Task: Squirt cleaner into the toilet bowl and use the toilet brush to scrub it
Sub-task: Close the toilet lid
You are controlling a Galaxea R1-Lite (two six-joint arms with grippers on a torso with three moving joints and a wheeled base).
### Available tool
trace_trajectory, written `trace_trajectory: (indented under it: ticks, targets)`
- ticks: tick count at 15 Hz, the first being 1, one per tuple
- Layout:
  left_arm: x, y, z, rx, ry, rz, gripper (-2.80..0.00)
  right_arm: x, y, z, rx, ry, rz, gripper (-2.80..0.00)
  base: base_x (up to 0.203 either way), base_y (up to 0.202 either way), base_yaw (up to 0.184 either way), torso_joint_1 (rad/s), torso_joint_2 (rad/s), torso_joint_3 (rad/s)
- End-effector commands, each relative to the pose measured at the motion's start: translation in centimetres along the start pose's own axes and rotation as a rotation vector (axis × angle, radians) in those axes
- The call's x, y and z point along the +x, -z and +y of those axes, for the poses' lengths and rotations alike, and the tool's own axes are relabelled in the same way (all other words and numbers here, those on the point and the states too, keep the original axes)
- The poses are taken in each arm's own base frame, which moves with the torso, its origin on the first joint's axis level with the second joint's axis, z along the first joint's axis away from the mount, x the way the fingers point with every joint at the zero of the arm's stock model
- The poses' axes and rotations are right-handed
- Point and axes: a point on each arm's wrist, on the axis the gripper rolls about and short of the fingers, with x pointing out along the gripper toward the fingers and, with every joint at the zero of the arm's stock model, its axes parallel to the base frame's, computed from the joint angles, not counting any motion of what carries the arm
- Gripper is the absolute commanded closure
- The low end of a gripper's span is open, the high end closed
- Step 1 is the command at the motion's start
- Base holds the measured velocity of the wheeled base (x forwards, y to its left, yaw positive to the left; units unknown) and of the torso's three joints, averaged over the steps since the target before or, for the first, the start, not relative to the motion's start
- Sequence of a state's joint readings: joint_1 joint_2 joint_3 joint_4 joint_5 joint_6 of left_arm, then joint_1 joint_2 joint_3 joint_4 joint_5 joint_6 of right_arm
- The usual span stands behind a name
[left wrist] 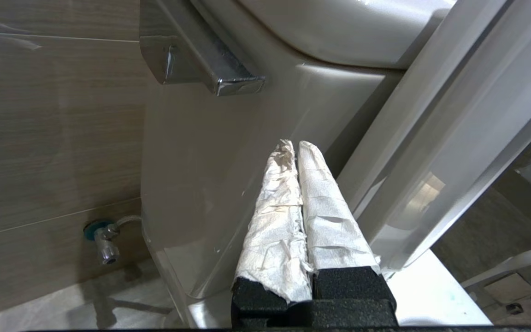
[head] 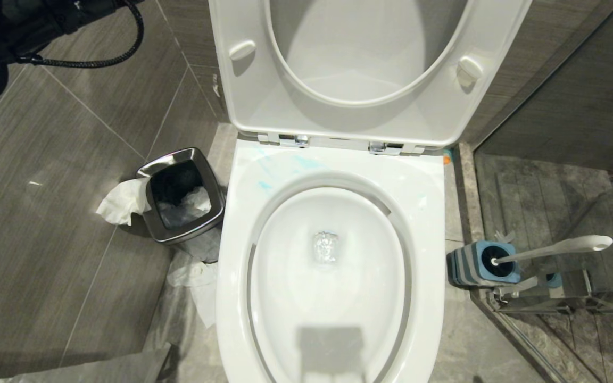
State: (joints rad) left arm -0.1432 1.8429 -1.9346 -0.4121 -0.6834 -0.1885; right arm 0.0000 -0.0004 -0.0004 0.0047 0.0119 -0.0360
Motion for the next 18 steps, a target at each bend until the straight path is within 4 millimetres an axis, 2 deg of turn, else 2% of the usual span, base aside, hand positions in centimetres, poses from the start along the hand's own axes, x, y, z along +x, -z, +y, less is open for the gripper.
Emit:
trace_trajectory:
  ticks: [1, 9, 18]
  targets:
    - [0.6, 1.3, 0.6, -0.009, 0.006, 0.007, 0.0, 0.0, 0.0, 0.0, -0.001, 0.0, 0.001, 0.0, 0.0, 0.0, 0.0, 0.0, 0.0, 0.0]
    - [2.6, 2.0, -1.5, -0.018, 0.087, -0.032, 0.0, 0.0, 0.0, 0.0, -0.001, 0.0, 0.001, 0.0, 0.0, 0.0, 0.0, 0.0, 0.0, 0.0]
    - [3.3, 2.4, -2.6, -0.049, 0.125, -0.027, 0.0, 0.0, 0.0, 0.0, 0.001, 0.0, 0.001, 0.0, 0.0, 0.0, 0.0, 0.0, 0.0, 0.0]
